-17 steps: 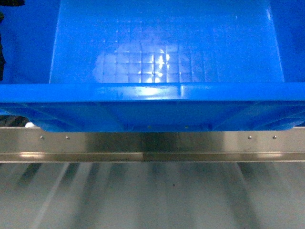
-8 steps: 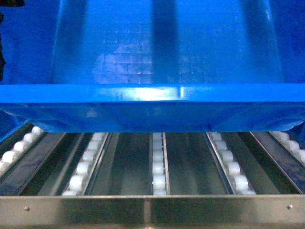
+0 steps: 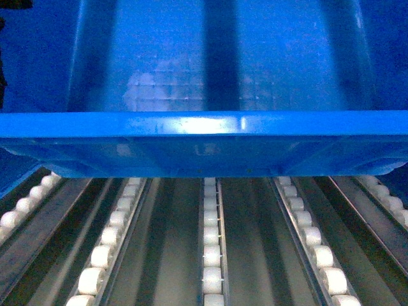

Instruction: Place box next to blue box on left shelf

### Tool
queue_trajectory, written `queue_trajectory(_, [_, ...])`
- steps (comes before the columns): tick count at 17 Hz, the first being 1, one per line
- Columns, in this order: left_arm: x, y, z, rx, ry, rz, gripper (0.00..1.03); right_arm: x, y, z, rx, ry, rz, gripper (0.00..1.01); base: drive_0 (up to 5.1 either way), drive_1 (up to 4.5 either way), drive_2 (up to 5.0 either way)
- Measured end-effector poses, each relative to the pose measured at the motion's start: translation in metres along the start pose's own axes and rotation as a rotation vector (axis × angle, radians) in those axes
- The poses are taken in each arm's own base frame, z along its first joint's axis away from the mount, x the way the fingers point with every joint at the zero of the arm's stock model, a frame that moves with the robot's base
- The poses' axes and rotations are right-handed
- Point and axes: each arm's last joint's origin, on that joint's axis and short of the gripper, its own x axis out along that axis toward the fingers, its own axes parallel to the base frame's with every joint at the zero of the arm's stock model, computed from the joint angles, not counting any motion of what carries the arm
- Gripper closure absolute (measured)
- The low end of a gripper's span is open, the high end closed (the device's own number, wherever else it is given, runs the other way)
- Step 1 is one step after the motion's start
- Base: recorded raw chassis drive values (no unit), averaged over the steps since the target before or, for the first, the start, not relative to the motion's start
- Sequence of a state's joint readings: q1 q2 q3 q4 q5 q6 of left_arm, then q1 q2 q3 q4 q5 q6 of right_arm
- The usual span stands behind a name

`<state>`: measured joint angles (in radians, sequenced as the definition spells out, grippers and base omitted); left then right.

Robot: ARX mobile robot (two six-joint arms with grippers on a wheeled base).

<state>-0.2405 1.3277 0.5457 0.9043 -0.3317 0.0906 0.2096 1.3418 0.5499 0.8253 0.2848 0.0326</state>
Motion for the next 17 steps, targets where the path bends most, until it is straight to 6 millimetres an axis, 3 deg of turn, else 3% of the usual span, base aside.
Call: queue_trajectory(17, [0.0000,0.0000,0.0000,0.001,0.000,0.000,0.85,0.0000,-0.0001,0.0001,0.000,-0.001,0.000,0.81,0.0,0.00,0.0])
